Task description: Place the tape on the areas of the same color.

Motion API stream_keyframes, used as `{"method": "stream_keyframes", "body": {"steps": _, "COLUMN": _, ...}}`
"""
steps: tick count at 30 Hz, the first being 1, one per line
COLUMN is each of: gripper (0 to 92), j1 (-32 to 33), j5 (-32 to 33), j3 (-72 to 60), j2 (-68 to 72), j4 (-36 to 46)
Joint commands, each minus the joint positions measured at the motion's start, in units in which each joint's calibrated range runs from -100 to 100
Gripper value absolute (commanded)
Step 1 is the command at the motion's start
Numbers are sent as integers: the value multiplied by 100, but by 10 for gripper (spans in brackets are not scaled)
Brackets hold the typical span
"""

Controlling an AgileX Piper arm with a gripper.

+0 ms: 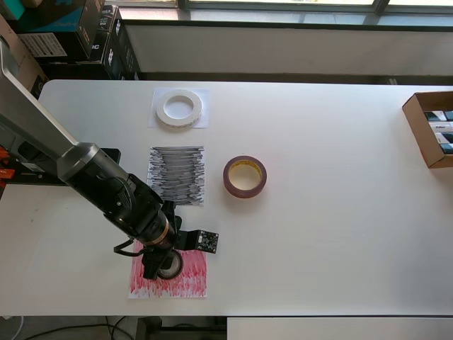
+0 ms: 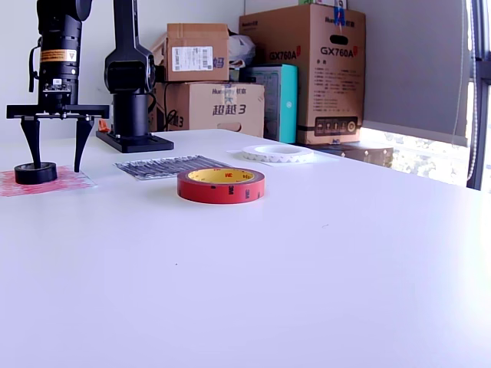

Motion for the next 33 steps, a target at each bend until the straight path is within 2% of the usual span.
{"method": "stream_keyframes", "body": {"steps": 1, "gripper": 667, "j1": 28, "j5": 23, "j3": -44, "j2": -59, "j4": 70}}
{"method": "stream_keyframes", "body": {"steps": 3, "gripper": 651, "j1": 28, "j5": 23, "j3": -44, "j2": -59, "j4": 70}}
{"method": "stream_keyframes", "body": {"steps": 6, "gripper": 536, "j1": 28, "j5": 23, "j3": -44, "j2": -59, "j4": 70}}
{"method": "stream_keyframes", "body": {"steps": 9, "gripper": 367, "j1": 28, "j5": 23, "j3": -44, "j2": -59, "j4": 70}}
{"method": "stream_keyframes", "body": {"steps": 14, "gripper": 1, "j1": 36, "j5": 40, "j3": -44, "j2": -59, "j4": 70}}
{"method": "stream_keyframes", "body": {"steps": 16, "gripper": 23, "j1": 36, "j5": 32, "j3": -44, "j2": -59, "j4": 70}}
{"method": "stream_keyframes", "body": {"steps": 27, "gripper": 0, "j1": 36, "j5": 32, "j3": -154, "j2": -143, "j4": 70}}
{"method": "stream_keyframes", "body": {"steps": 33, "gripper": 0, "j1": 83, "j5": 81, "j3": -662, "j2": -171, "j4": 154}}
